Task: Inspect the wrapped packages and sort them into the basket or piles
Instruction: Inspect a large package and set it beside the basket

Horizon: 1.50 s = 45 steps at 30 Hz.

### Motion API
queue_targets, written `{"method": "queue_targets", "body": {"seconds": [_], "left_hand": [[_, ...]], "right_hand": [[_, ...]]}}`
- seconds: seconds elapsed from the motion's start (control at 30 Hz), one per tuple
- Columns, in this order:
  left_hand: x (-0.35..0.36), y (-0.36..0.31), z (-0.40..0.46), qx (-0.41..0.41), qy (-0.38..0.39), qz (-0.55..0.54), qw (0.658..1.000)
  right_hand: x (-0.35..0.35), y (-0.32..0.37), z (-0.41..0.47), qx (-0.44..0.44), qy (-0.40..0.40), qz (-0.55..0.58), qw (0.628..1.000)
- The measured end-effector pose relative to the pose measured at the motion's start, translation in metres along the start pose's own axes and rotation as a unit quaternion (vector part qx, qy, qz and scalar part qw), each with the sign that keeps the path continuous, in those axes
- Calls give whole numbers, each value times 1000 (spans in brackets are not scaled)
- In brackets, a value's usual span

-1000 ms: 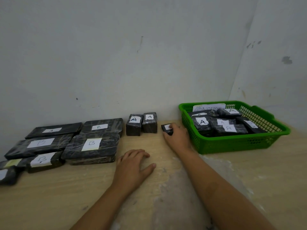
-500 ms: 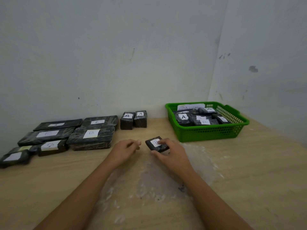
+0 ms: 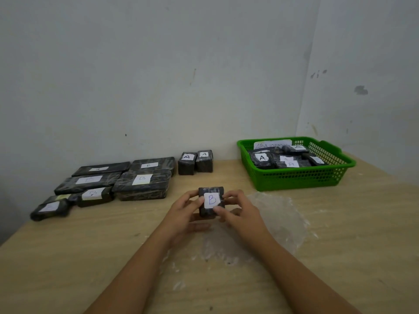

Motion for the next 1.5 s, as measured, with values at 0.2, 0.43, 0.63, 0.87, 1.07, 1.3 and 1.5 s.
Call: {"method": "queue_targets", "body": {"seconds": [0.2, 0.43, 0.63, 0.87, 1.07, 1.3, 1.5], "left_hand": [[2, 7, 3, 42, 19, 5, 999], [-1, 10, 4, 43, 24, 29, 998], [-3, 9, 2, 18, 21, 15, 999], [-5, 12, 6, 46, 44, 83, 995], [-3, 10, 8, 66, 8, 121, 990], [1, 10, 6, 69, 21, 113, 991], [-1, 10, 9, 41, 8, 57, 997]], "right_hand": [[-3, -12, 15, 98, 35, 96, 990], [0, -19, 19, 114, 83, 136, 981], [0, -23, 19, 111, 121, 153, 975], [-1, -24, 24, 96, 106, 140, 980], [-3, -20, 23, 91, 115, 145, 978], [-9, -17, 23, 93, 114, 148, 978], [-7, -14, 21, 95, 119, 143, 978]]}}
Point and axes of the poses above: each hand's wrist, its own z-axis towards the middle knuckle, its own x-axis out of the palm, y = z × x, the point moved 3 cm from there along z, towards the middle knuckle
